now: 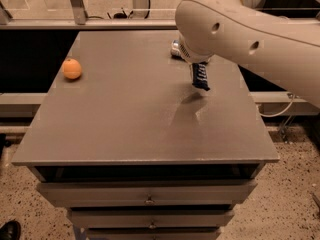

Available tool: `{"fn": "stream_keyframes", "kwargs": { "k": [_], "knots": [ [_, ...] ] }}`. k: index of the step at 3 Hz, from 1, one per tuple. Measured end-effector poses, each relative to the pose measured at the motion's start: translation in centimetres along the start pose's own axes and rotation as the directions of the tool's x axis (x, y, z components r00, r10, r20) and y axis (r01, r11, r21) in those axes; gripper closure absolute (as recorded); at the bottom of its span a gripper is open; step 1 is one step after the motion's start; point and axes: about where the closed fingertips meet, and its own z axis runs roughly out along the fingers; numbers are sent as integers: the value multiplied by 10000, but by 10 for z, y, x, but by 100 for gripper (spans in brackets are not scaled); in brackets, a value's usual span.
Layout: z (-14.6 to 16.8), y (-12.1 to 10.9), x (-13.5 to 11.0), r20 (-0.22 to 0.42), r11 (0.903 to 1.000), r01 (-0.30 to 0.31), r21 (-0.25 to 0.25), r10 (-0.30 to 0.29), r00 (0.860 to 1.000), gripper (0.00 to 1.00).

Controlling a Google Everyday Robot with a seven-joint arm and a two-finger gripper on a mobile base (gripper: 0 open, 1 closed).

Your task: Move rxbar blueberry near redbull can

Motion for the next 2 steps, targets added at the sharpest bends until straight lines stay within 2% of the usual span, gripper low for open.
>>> {"fn": "stream_keyframes", "kwargs": {
  "k": [2],
  "knots": [
    [64, -20, 3, -511, 9996, 278, 76, -274, 9983, 100]
  ]
}}
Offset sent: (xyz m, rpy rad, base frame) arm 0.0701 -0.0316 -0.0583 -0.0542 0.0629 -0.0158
